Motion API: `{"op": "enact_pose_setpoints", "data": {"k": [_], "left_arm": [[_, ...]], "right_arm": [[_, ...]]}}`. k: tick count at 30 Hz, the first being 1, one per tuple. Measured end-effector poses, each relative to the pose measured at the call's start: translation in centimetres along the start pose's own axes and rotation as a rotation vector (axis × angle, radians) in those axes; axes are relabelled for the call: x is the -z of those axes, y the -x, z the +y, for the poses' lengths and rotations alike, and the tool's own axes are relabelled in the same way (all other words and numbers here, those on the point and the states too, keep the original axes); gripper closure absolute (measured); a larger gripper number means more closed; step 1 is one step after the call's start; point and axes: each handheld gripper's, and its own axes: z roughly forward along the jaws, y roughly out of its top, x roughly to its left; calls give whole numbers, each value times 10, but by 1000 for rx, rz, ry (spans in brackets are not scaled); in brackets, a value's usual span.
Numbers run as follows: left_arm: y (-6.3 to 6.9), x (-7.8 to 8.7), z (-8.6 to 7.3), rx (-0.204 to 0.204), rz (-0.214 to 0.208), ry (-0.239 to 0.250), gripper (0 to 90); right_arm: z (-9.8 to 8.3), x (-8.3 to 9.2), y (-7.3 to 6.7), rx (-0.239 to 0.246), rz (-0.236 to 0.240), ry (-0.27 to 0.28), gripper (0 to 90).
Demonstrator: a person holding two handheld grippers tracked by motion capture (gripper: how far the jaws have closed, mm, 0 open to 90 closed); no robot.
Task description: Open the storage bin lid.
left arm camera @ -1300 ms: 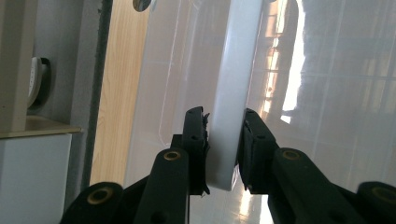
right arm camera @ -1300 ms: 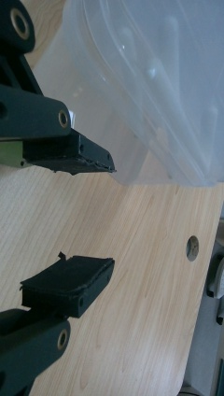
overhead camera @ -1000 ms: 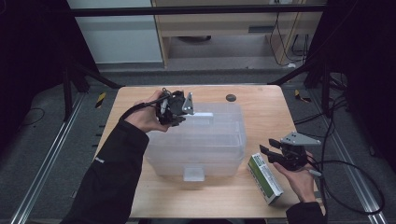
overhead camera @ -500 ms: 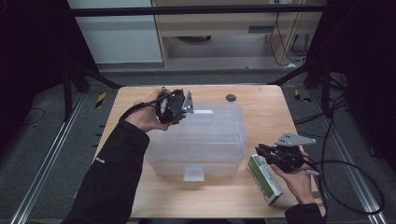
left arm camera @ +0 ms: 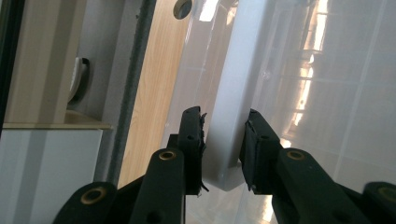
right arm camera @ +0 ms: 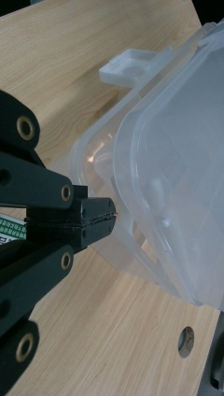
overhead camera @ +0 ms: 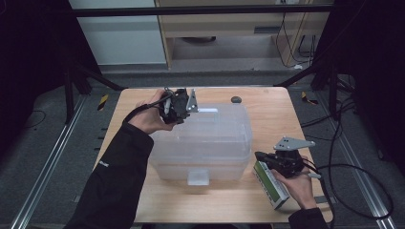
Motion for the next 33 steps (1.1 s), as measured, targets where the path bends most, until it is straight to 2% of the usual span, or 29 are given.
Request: {"op": "enact_pose_setpoints", "data": {"k": [5, 15, 16, 17, 25, 27, 29, 33], "left_arm": [[-2, 0, -1, 21, -1, 9, 707], [-4, -1, -1, 24, 21, 16, 703], [-3, -1, -1, 33, 20, 15, 703], [-3, -1, -1, 24, 25, 12, 703], [-3, -1, -2, 33, 13, 24, 693], [-3, 2, -4, 57, 6, 58, 644], [-2, 7, -4, 63, -5, 83, 600], [3, 19, -6, 79, -3, 113, 501]], "right_arm": [[0, -2, -1, -1, 18, -4, 900], [5, -9, -7, 10, 52, -2, 900], [5, -9, -7, 10, 52, -2, 900], [6, -10, -7, 15, 50, -1, 900], [6, -13, -9, 20, 46, -4, 900], [5, -13, -8, 20, 49, -5, 900], [5, -14, -8, 13, 51, -8, 900], [4, -13, -9, 14, 50, -5, 900]]}}
